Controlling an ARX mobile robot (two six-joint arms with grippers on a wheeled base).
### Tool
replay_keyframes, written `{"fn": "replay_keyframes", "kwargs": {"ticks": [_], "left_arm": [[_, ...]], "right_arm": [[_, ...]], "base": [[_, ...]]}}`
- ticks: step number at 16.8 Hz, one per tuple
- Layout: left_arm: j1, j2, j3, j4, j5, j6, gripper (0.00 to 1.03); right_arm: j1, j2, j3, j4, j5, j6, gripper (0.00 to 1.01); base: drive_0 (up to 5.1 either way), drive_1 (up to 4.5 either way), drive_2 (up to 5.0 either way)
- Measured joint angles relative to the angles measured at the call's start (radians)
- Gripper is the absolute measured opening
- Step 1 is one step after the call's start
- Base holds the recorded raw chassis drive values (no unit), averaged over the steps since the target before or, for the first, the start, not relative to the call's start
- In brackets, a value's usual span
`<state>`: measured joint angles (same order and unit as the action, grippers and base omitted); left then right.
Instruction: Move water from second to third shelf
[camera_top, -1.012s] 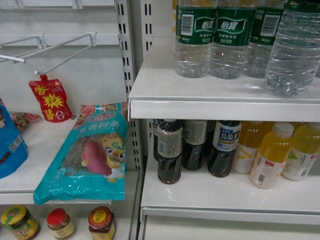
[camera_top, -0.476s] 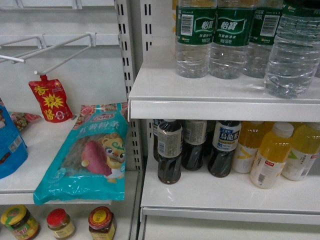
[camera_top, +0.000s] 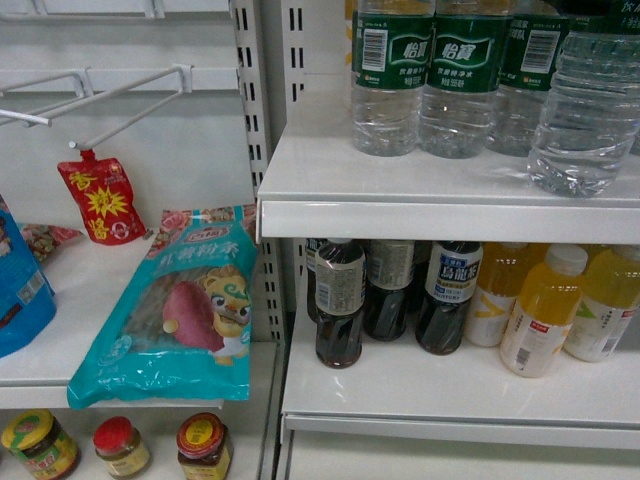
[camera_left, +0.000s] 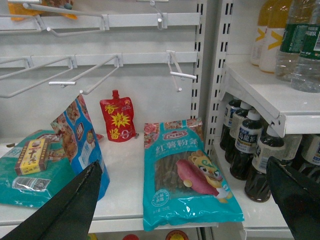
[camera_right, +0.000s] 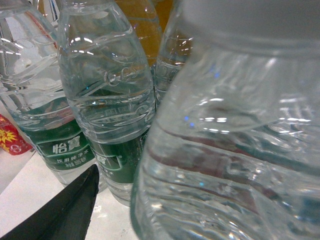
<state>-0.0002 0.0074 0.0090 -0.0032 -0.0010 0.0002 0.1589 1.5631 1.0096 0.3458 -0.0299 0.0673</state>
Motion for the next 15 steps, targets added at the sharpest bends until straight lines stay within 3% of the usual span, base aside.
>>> {"fn": "replay_keyframes", "kwargs": {"ticks": [11, 15], "left_arm": [[0.0, 0.0, 0.0, 0.0, 0.0, 0.0, 0.98], [0.0, 0.0, 0.0, 0.0, 0.0, 0.0, 0.98]], "right_arm": [[0.005, -0.101, -0.066, 0.007, 0.027, -0.039, 0.98], [0.001, -0.212, -0.152, -0.011, 0.005, -0.013, 0.98]], "base": [[0.0, 0.0, 0.0], [0.0, 0.0, 0.0]]}}
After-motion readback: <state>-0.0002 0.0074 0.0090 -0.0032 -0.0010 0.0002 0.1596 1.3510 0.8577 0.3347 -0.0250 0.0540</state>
